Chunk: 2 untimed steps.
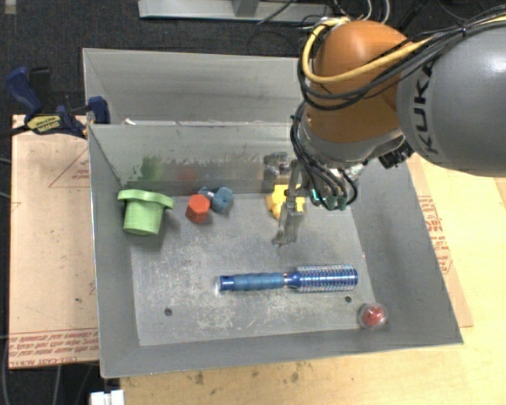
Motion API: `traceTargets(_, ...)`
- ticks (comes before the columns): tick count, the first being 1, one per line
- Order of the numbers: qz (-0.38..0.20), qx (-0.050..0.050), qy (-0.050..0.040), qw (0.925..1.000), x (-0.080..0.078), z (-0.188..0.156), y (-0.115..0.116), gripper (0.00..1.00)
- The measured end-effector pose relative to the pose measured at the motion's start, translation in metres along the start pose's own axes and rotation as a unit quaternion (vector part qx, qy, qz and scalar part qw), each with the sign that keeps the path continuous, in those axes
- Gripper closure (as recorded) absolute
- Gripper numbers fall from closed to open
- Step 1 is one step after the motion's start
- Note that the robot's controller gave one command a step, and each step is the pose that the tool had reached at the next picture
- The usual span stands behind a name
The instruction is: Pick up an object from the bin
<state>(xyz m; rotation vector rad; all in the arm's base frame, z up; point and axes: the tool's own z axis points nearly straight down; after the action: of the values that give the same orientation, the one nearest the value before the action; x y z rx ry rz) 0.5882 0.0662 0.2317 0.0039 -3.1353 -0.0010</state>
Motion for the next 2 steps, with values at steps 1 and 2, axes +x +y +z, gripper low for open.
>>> traceTargets(1,-0.058,0.000,0.0009,0.9983,0.063,0.167,-0.017,0.00)
traceTargets(2,-0.086,0.000,-0.0034,0.9963,0.083,0.131,0.001,0.00)
